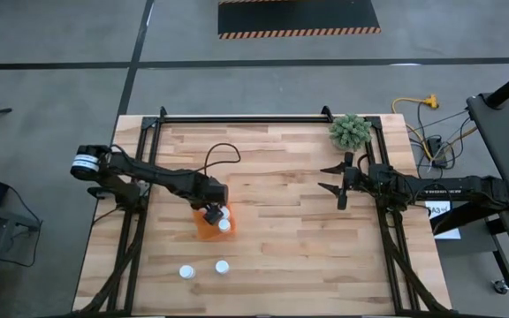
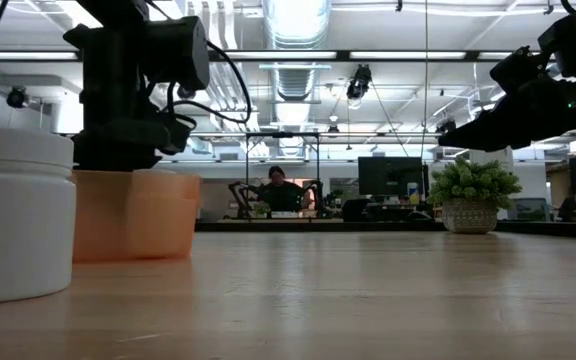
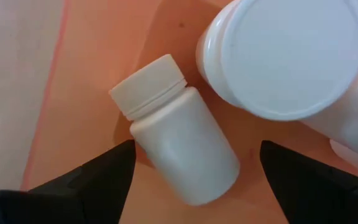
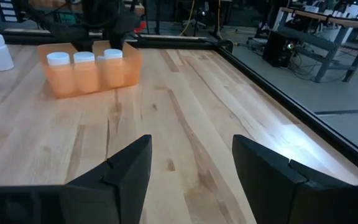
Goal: Pick and place pill bottles into a basket
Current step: Put the top right white medicine bottle into the orange bin
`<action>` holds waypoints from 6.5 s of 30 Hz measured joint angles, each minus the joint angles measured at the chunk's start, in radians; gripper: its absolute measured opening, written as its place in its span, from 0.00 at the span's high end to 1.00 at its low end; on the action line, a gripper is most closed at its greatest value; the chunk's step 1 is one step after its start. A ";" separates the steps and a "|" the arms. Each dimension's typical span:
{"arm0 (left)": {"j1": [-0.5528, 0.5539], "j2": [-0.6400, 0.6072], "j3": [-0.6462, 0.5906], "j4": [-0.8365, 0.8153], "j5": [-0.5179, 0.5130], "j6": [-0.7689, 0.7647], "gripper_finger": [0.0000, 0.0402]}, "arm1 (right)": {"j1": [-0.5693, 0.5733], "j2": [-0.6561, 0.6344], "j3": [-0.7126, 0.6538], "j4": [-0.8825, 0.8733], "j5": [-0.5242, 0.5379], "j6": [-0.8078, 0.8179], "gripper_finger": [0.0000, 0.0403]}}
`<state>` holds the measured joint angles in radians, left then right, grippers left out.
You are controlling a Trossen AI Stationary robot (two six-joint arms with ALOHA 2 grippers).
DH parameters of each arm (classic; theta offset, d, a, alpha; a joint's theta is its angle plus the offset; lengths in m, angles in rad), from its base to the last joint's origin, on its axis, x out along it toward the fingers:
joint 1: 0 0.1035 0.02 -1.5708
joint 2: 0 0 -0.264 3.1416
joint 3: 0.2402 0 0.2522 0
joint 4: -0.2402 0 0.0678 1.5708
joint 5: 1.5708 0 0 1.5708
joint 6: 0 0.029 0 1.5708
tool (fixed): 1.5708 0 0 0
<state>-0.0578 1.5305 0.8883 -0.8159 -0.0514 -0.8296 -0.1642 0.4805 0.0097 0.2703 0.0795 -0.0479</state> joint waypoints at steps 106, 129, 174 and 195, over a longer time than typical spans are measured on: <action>0.018 -0.070 0.002 0.858 -0.057 0.006 0.70 | 0.000 0.000 0.000 -0.004 0.000 -0.005 0.47; 0.010 -0.070 -0.012 0.821 -0.191 0.050 0.52 | 0.000 0.000 0.000 -0.004 0.000 -0.005 0.47; 0.012 -0.091 0.216 0.123 -0.277 -0.151 0.08 | 0.000 0.001 0.000 -0.004 0.000 -0.005 0.47; -0.004 0.024 0.236 0.027 -0.185 -0.312 0.08 | 0.000 0.000 0.000 -0.005 -0.001 -0.005 0.47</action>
<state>-0.0622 1.5549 1.1240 -0.7892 -0.2359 -1.1415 -0.1642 0.4801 0.0093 0.2657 0.0788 -0.0532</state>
